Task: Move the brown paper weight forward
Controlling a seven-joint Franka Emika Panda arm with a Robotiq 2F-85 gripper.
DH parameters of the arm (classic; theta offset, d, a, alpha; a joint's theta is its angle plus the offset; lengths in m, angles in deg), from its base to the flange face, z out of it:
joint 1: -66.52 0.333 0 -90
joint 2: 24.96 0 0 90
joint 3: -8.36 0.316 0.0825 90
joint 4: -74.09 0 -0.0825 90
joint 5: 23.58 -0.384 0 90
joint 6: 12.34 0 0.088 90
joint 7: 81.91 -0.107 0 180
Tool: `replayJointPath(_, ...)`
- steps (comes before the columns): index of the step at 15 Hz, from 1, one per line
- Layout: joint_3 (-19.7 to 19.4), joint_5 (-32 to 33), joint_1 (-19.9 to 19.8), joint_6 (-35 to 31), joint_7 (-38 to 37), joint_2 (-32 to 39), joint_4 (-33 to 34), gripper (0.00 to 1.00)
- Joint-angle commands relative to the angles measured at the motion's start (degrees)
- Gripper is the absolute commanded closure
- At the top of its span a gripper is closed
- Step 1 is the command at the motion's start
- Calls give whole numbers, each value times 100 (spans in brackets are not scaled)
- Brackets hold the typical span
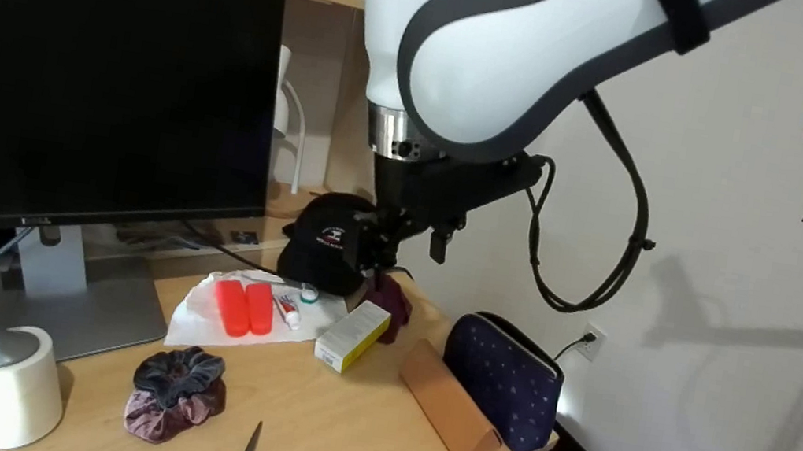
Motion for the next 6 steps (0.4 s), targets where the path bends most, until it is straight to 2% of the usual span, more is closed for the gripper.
replayJointPath(1,218,58,-252,20,-20,1,11,0)
replayJointPath(6,282,54,-261,17,-21,11,14,0)
